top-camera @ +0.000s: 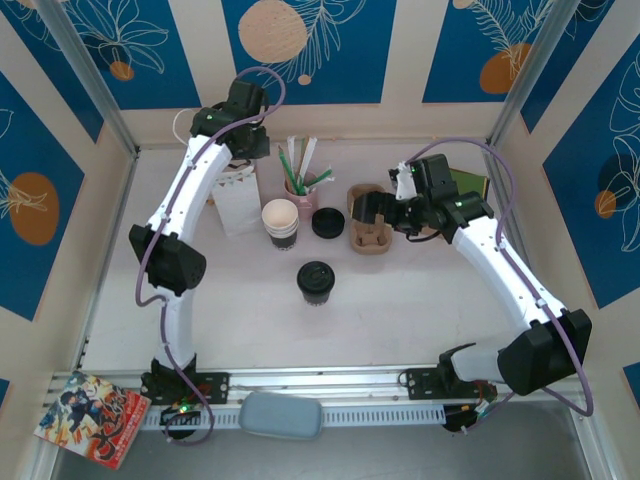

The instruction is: Pack the takeout coffee

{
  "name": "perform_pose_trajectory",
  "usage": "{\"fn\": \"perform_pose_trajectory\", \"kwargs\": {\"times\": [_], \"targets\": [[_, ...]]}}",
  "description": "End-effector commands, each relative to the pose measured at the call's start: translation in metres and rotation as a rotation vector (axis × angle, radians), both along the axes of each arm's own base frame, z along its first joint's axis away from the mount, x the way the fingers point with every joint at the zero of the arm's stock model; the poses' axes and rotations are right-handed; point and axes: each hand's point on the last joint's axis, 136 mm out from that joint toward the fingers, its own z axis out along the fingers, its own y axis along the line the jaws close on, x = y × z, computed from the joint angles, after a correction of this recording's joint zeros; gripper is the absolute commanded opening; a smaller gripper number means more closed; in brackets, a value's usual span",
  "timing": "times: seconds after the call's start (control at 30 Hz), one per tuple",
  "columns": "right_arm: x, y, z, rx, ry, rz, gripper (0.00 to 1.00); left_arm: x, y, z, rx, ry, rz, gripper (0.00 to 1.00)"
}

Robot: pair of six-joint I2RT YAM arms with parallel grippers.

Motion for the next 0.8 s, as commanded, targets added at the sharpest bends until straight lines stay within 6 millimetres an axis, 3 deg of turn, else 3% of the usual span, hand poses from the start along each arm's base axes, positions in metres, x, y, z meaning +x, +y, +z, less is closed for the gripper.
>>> {"fn": "perform_pose_trajectory", "kwargs": {"times": [0.0,0.23,0.47,0.77], "targets": [[0.001,0.005,0.000,0.031,-0.002,0.037,0.99,-0.007,0.009,0.012,0.062,-0.009,0.005,0.17],[0.006,0.013,-0.001,0.060,0.006,0.060,0.99,-0.033,0.022,0.019,0.102,0.032,0.013,0.00],[0.006,0.019,-0.004,0.072,0.015,0.078,0.99,-0.069,0.035,0.027,0.110,0.061,0.039,0.00],[0.003,0.026,-0.007,0.076,0.024,0.101,0.99,-0.122,0.028,0.019,0.043,0.095,0.049,0.00]]}}
